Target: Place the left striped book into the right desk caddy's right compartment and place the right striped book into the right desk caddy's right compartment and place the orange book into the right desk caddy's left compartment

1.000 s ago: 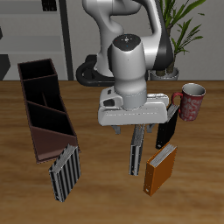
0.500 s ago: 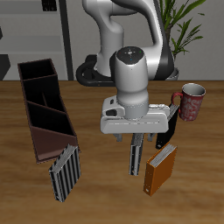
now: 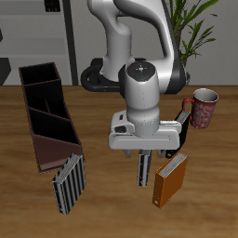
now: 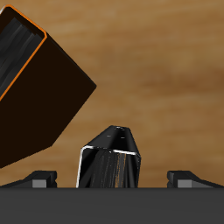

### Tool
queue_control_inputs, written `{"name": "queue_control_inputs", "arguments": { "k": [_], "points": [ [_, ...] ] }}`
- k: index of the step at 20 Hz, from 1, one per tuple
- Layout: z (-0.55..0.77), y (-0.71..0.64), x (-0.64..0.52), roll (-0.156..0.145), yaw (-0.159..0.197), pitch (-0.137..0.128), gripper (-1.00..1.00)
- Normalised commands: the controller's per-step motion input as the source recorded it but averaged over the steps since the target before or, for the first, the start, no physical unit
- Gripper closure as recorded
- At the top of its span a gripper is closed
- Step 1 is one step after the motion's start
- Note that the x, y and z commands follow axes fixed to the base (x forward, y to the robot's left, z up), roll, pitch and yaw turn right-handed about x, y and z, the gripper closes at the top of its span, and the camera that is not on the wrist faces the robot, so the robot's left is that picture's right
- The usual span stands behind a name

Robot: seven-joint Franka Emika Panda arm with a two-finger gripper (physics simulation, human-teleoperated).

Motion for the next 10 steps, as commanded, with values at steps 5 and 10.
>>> {"name": "queue_control_inputs", "arguments": {
  "k": [5, 10],
  "points": [
    [-0.16, 0.02, 0.02, -0.003, 0.012, 0.020, 1.00],
    [0.09, -0.02, -0.06, 0.000, -0.003, -0.009, 1.00]
  ]
}}
